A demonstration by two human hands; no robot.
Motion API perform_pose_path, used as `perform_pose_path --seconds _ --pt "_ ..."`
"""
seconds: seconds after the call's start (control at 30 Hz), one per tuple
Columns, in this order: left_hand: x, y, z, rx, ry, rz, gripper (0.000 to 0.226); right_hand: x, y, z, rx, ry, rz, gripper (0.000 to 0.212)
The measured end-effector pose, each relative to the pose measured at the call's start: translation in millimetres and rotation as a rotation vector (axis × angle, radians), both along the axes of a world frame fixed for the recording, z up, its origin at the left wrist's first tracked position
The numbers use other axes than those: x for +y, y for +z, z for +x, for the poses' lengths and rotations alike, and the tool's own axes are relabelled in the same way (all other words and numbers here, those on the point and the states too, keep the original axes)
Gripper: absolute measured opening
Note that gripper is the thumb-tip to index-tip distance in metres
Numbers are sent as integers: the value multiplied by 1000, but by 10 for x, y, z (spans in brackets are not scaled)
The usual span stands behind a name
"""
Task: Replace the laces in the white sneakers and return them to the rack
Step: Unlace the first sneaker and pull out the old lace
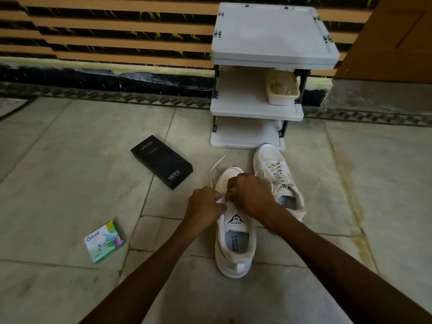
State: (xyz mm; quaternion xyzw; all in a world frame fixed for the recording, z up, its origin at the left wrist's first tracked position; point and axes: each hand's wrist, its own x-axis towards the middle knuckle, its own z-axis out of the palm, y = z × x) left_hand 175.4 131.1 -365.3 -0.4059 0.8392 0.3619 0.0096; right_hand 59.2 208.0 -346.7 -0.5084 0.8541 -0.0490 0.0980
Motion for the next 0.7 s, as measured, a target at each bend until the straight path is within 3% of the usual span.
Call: perform_pose_path --seconds 0.17,0.23,0.27,0.33,0.43,0.5,0.53,0.57,0.6,0.7 --pt "5 -12 -6 4 -7 16 15 -98 5 22 190 101 104 32" --pt "-7 -24 6 24 4 21 14 -125 50 -8 141 55 126 28" --pt "-17 -27 18 31 17 36 15 -121 118 -47 54 -4 45 19" --pt "-36 -28 37 43 39 74 20 -66 314 -167 -345 -188 -257 15" --pt "-41 -23 44 49 40 88 28 77 649 -268 -1131 -371 -697 17" --pt "-23 -23 31 58 50 89 25 114 702 -260 -1465 -367 -825 22" --pt "-16 -25 25 54 57 86 26 100 654 -240 -1531 -355 -815 23" --pt "-13 -29 21 48 60 84 27 82 579 -210 -1512 -358 -760 22" --pt "-16 -33 20 40 59 85 29 55 456 -198 -1354 -370 -658 19" --pt "-37 -27 30 43 57 101 24 17 49 -211 -462 -206 -220 11"
